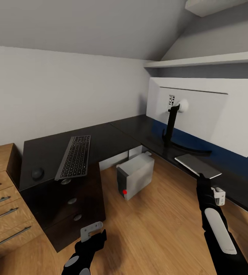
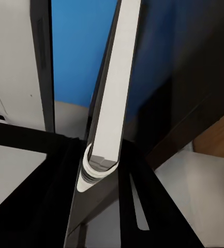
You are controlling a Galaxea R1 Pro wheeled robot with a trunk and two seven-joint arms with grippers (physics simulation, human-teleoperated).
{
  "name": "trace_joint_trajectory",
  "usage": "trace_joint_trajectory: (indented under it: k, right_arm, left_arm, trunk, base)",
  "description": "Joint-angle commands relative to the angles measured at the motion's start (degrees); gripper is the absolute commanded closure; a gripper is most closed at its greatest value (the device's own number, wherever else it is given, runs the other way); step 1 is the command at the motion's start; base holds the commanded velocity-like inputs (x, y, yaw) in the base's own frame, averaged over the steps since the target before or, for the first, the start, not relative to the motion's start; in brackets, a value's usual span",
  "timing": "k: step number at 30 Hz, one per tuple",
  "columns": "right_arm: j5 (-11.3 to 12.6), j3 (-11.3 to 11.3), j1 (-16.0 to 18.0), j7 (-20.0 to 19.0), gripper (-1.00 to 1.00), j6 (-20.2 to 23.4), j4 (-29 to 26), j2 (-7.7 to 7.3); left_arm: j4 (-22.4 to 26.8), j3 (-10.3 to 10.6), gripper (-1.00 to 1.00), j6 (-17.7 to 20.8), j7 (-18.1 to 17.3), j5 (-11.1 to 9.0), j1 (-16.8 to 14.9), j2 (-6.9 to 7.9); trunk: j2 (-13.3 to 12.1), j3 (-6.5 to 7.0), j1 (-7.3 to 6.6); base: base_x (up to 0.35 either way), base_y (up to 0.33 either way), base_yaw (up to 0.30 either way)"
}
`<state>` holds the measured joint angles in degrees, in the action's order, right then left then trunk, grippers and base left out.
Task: In the bedroom, organize the workspace by keeping the computer under the desk, ensuring the monitor is on the desk, placing the keyboard on the desk next to the monitor, placing the mouse on the desk next to the keyboard, moving the folder from the swivel chair onto the desk next to the mouse, stacking the notebook on top of the folder with the pen on top of the notebook, and positioning the swivel chair next to the desk.
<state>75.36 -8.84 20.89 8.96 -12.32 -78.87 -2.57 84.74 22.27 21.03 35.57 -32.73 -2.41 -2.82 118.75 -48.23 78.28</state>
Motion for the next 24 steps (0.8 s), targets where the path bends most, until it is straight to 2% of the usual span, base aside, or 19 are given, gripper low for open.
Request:
trace_joint_trajectory:
  k: [1, 10, 11, 13, 15, 21, 23, 24]
  right_arm:
    - [0.5, 0.1, 0.03, 0.09, 1.0, -0.28, -0.09, 0.2]
    - [0.3, 1.1, -0.34, -1.32, 1.0, -0.35, -0.47, 1.31]
    - [0.25, 1.78, -1.64, -4.3, 1.0, -0.47, -1.17, 1.49]
    - [0.25, 2.18, -2.34, -5.32, 1.0, -0.48, -1.69, 1.53]
    - [0.24, 3.56, -3.52, -6.53, 1.0, -0.55, -3.02, 1.58]
    - [0.23, 5.78, -4.44, -6.99, 1.0, -0.64, -3.9, 1.6]
    - [0.23, 7.23, -4.66, -7.01, 1.0, -0.66, -4.26, 1.64]
    - [0.23, 8.7, -4.79, -6.98, 1.0, -0.69, -4.52, 1.67]
  left_arm:
    - [0.08, 0.06, -1.0, 0.15, 0.43, -0.39, -0.05, 0.01]
    - [0.08, -0.06, -1.0, 0.15, 0.46, -0.4, -0.04, 0.01]
    - [0.08, -0.1, -1.0, 0.15, 0.47, -0.4, -0.05, 0.01]
    - [0.08, -0.11, -1.0, 0.15, 0.47, -0.4, -0.03, 0.01]
    - [0.08, -0.11, -1.0, 0.15, 0.47, -0.35, -0.02, 0.01]
    - [0.08, -0.12, -1.0, 0.15, 0.53, -0.32, -0.02, 0.01]
    - [0.08, -0.12, -1.0, 0.15, 0.53, -0.32, -0.03, 0.01]
    - [0.08, -0.12, -1.0, 0.15, 0.5, -0.32, -0.03, 0.01]
  trunk:
    - [0.03, -0.06, -0.01]
    - [0.03, -0.06, -0.01]
    - [0.03, -0.06, -0.01]
    - [0.03, -0.06, -0.01]
    - [0.03, -0.06, -0.01]
    - [0.03, -0.06, -0.01]
    - [0.03, -0.06, -0.01]
    - [0.03, -0.06, -0.01]
  base:
    - [0.0, 0.0, 0.0]
    - [0.0, 0.0, 0.0]
    - [0.0, 0.0, 0.0]
    - [0.0, 0.0, 0.0]
    - [0.0, 0.0, 0.0]
    - [0.0, 0.0, 0.0]
    - [0.0, 0.0, 0.0]
    - [0.0, 0.0, 0.0]
